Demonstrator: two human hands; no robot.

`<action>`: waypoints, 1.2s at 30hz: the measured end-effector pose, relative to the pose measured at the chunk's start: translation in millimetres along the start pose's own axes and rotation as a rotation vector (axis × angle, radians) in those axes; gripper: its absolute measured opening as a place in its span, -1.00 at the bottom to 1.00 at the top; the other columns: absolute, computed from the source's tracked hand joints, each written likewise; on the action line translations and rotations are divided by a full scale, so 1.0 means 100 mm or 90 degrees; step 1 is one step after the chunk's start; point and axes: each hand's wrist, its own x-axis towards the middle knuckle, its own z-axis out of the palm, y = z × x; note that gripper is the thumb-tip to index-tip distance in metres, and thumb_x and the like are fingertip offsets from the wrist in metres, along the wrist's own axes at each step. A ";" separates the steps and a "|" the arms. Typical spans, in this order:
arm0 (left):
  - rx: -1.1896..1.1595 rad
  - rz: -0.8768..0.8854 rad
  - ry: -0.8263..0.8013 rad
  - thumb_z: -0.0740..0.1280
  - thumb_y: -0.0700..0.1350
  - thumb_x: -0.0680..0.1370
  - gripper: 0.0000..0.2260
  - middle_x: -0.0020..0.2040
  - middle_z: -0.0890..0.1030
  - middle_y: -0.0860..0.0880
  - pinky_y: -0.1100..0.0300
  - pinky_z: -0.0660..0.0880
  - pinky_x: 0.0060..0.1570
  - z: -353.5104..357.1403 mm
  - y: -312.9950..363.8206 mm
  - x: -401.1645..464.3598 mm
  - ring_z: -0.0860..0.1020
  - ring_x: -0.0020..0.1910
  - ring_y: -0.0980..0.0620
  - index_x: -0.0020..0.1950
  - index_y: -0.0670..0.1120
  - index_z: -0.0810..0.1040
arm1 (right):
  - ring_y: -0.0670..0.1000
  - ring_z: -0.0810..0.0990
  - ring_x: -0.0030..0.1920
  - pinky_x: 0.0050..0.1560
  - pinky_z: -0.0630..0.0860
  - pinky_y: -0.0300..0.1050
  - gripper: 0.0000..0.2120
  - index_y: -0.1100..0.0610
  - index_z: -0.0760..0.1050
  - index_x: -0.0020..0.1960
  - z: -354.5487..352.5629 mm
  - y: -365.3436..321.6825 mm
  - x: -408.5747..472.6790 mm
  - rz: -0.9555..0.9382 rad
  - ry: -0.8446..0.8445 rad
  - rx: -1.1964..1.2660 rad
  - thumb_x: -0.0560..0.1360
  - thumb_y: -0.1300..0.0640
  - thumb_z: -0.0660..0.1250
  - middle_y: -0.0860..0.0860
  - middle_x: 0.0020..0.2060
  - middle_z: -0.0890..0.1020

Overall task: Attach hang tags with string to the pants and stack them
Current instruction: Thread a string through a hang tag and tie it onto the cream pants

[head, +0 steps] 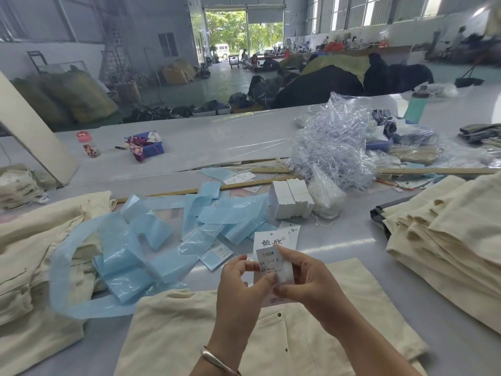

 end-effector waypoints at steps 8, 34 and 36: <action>0.022 0.067 -0.001 0.57 -0.08 0.36 -0.71 0.10 0.52 0.09 0.05 0.63 -0.12 -0.01 -0.04 -0.02 0.58 0.02 0.07 -0.06 -0.03 0.51 | 0.16 0.66 0.07 0.05 0.61 0.11 -0.32 0.23 0.30 0.46 0.07 0.00 -0.01 -0.030 -0.005 0.042 0.38 0.57 0.28 0.16 0.09 0.66; -0.293 -0.074 -0.184 0.49 -0.25 0.35 -0.32 -0.05 0.70 -0.22 0.23 0.56 -0.10 0.07 -0.25 0.02 0.67 -0.02 -0.08 0.39 0.14 0.38 | 0.06 0.66 -0.27 -0.27 0.60 -0.16 -0.71 0.28 0.64 -0.01 -0.09 0.08 0.26 0.093 0.283 0.334 0.27 0.36 0.49 0.19 -0.17 0.71; -0.262 -0.102 -0.214 0.52 -0.19 0.32 -0.40 -0.03 0.70 -0.21 0.17 0.57 -0.07 0.15 -0.28 0.10 0.66 0.01 -0.12 0.32 0.08 0.47 | 0.05 0.67 -0.27 -0.32 0.59 -0.18 -0.78 0.25 0.65 -0.02 -0.13 0.14 0.26 0.085 0.308 0.290 0.34 0.38 0.48 0.17 -0.18 0.71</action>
